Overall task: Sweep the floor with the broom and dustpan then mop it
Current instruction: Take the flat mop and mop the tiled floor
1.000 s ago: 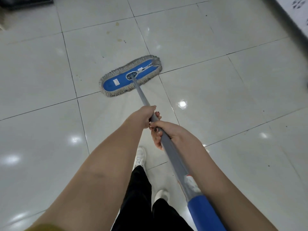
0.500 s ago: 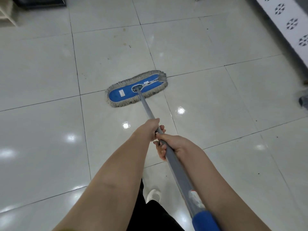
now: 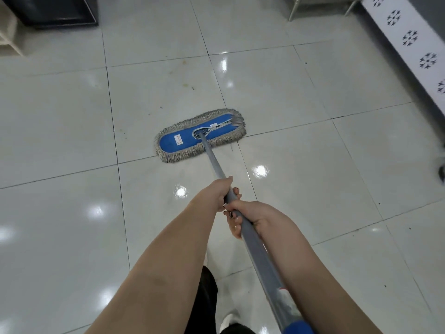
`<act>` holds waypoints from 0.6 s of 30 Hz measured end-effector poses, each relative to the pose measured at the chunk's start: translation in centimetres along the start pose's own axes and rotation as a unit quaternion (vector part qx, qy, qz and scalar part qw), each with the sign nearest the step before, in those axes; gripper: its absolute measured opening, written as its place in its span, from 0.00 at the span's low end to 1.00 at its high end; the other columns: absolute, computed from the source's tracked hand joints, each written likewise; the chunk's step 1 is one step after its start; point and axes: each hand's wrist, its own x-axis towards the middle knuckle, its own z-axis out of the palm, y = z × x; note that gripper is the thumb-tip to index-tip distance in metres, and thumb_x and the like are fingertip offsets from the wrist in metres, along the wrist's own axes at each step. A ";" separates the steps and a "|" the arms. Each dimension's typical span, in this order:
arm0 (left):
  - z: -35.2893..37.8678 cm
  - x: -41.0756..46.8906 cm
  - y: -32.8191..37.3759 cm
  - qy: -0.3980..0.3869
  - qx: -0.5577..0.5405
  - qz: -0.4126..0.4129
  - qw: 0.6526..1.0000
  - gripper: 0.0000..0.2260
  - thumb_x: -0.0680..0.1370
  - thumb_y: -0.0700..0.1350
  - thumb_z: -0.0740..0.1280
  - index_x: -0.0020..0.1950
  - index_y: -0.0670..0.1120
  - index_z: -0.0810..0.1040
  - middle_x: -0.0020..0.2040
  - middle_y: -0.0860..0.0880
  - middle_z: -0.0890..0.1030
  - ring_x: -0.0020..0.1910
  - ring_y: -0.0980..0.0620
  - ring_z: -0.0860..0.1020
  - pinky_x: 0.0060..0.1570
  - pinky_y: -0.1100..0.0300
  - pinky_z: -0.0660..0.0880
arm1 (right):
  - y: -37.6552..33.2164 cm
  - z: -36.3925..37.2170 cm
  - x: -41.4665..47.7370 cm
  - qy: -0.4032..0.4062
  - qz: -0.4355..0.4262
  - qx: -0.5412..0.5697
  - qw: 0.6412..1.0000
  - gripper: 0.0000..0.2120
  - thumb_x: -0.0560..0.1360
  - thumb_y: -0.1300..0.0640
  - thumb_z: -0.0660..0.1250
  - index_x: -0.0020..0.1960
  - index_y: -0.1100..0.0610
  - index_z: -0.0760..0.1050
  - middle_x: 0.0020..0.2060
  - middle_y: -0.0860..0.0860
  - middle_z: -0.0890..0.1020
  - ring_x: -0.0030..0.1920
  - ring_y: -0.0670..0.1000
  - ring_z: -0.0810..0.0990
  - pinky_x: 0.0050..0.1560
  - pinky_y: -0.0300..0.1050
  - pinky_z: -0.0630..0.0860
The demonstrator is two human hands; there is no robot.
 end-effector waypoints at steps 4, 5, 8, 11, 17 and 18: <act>-1.3 1.2 4.7 -0.021 -0.017 -0.012 1.000 0.11 0.81 0.50 0.60 0.52 0.43 0.65 0.29 0.48 0.70 0.15 0.52 0.72 0.21 0.67 0.71 | -4.3 2.2 0.8 -0.002 0.004 0.004 1.000 0.14 0.77 0.62 0.58 0.33 0.59 0.66 0.17 0.49 0.68 0.12 0.43 0.65 0.16 0.28 0.63; -1.5 1.4 5.6 -0.022 -0.018 -0.012 1.000 0.11 0.81 0.51 0.60 0.52 0.43 0.65 0.29 0.48 0.70 0.15 0.52 0.72 0.21 0.67 0.71 | -5.3 2.6 1.0 0.001 0.004 0.002 1.000 0.14 0.77 0.62 0.58 0.33 0.59 0.66 0.17 0.49 0.68 0.12 0.43 0.65 0.16 0.28 0.63; -2.0 2.1 8.5 -0.023 -0.010 -0.012 1.000 0.11 0.81 0.51 0.59 0.52 0.44 0.65 0.30 0.48 0.71 0.15 0.52 0.73 0.21 0.67 0.71 | -8.1 3.8 1.5 0.009 0.007 -0.010 1.000 0.14 0.77 0.62 0.57 0.33 0.59 0.66 0.16 0.49 0.68 0.12 0.43 0.64 0.16 0.28 0.62; -2.0 2.9 11.3 -0.025 -0.003 -0.009 1.000 0.11 0.81 0.52 0.59 0.52 0.44 0.64 0.30 0.49 0.71 0.15 0.52 0.73 0.22 0.65 0.71 | -11.0 4.4 2.1 0.007 0.002 -0.009 1.000 0.14 0.77 0.62 0.57 0.32 0.59 0.66 0.16 0.49 0.67 0.12 0.44 0.64 0.16 0.28 0.62; -1.9 5.4 18.1 -0.016 -0.021 0.002 1.000 0.13 0.81 0.52 0.60 0.45 0.43 0.66 0.25 0.48 0.72 0.16 0.52 0.73 0.26 0.61 0.71 | -18.4 5.3 3.6 -0.001 -0.003 -0.029 1.000 0.14 0.76 0.63 0.58 0.32 0.60 0.66 0.17 0.50 0.67 0.13 0.44 0.65 0.17 0.29 0.64; -1.8 5.9 19.5 -0.015 -0.025 0.003 1.000 0.13 0.81 0.52 0.60 0.45 0.43 0.66 0.25 0.48 0.72 0.16 0.52 0.73 0.26 0.61 0.71 | -19.8 5.4 3.9 -0.005 -0.005 -0.033 0.999 0.14 0.76 0.63 0.58 0.32 0.60 0.66 0.17 0.50 0.67 0.13 0.44 0.65 0.17 0.30 0.64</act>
